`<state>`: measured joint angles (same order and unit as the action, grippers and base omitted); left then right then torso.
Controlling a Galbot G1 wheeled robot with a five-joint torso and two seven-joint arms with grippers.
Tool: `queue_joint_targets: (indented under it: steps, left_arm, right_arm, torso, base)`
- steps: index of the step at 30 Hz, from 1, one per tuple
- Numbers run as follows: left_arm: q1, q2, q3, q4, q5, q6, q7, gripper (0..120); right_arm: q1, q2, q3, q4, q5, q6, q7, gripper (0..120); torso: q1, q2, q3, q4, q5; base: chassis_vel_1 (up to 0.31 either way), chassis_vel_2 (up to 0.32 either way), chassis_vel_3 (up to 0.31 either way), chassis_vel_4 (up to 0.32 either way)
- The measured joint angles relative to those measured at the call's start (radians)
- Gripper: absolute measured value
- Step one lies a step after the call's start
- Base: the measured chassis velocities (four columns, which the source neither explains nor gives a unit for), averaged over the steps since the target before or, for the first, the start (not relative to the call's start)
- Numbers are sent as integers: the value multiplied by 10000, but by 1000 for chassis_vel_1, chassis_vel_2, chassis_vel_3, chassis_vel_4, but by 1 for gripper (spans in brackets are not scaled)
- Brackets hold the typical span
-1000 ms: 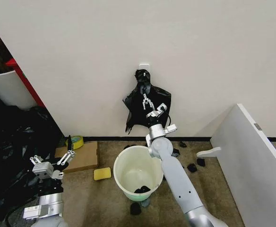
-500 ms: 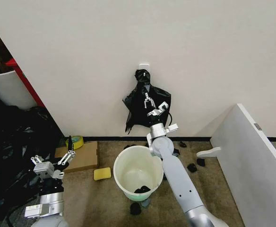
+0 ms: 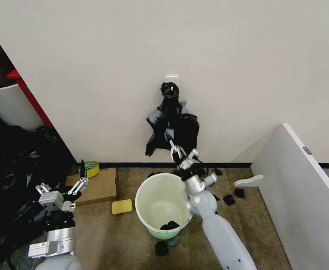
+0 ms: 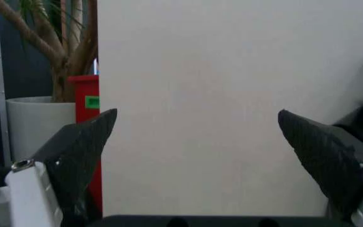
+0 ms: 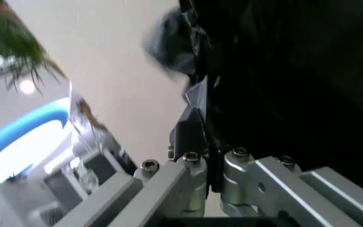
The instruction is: Place the garbage bag over the trash bin.
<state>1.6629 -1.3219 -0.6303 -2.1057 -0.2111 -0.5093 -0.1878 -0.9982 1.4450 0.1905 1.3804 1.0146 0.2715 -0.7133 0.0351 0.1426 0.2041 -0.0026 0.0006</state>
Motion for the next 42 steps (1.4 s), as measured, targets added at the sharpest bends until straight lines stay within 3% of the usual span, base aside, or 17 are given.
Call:
queue_joint_targets:
  steps: [7,17,27,32,42]
  left_arm:
    - [7,29,20,-127,4,0,14,100]
    - [-24,133,1,-163,-54,6,21,100]
    - [-127,197,6,-116,-118,34,31,100]
    - [-190,218,24,-67,-134,49,42,100]
    - [-243,304,3,-11,-218,69,54,100]
  right_arm:
    - [-696,-483,-21,-20,-1013,358,-739,0]
    - [-1109,-816,509,-638,-3967,1282,-2650,0]
    - [-1240,-1164,844,-868,-5135,1845,-3448,0]
    - [-1310,-1251,762,-762,-5001,2059,-2975,0]
    - [-1946,-1662,203,667,-4197,2745,-52,36]
  torso:
    - [0,1,-1,-1,0]
    - [-1,2,0,0,0]
    - [0,2,0,0,0]
    - [0,2,1,0,0]
    - [0,2,1,-1,-1]
  base:
    - [0,0,0,0]
    - [0,0,0,0]
    - [0,0,0,0]
    - [0,0,0,0]
    - [0,0,0,0]
